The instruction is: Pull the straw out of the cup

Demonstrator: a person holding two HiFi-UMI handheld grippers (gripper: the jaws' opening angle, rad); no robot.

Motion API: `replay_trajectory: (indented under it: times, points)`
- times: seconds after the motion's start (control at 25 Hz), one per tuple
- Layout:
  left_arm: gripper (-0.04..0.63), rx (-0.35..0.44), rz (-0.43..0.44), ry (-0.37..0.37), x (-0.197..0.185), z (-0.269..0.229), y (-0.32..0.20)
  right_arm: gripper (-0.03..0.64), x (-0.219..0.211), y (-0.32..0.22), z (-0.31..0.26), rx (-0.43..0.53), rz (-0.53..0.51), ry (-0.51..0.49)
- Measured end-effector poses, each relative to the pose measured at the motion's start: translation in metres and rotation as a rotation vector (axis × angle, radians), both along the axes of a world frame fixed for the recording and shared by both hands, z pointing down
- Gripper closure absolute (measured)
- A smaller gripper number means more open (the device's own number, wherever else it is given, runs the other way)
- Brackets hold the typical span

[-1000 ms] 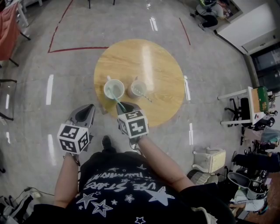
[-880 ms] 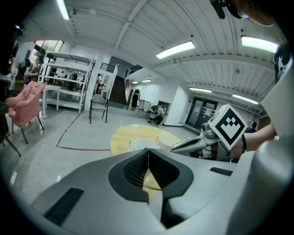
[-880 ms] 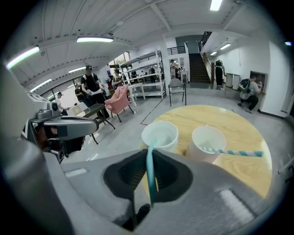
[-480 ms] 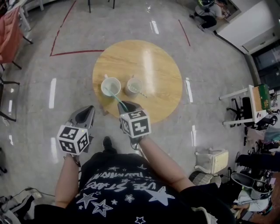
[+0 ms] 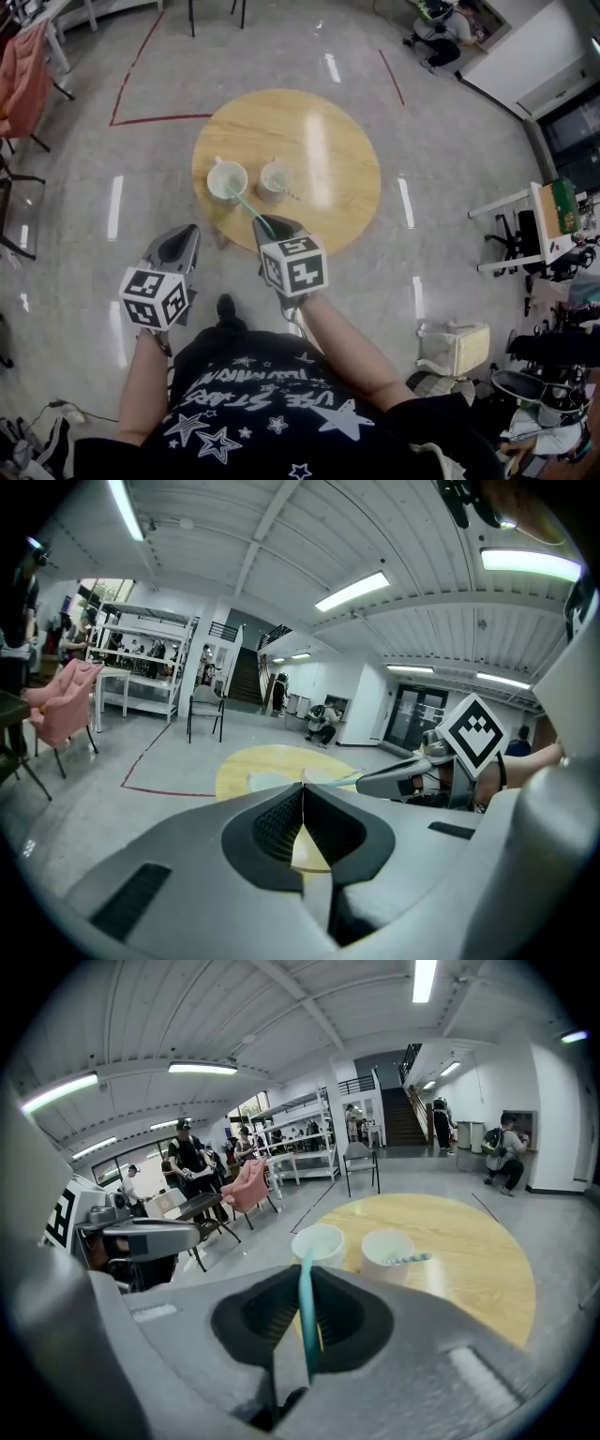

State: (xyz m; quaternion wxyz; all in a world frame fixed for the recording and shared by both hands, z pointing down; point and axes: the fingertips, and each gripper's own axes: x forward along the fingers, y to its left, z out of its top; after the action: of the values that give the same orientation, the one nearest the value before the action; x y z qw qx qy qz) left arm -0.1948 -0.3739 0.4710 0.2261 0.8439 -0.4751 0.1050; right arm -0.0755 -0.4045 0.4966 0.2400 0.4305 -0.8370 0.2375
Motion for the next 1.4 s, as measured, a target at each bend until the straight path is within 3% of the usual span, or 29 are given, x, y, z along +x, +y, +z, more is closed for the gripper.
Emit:
replay_trajectory:
  times: [0.88,1.4]
  points:
    - [0.587,0.047,-0.017,0.006,0.089,-0.025,0.130,0.587,0.087,0.132,-0.032,0.059,-0.001,-0.081]
    - [0.588,0.046,-0.024,0.004,0.159,-0.029,0.224,0.588,0.174,0.220,-0.030,0.057,0.021,-0.099]
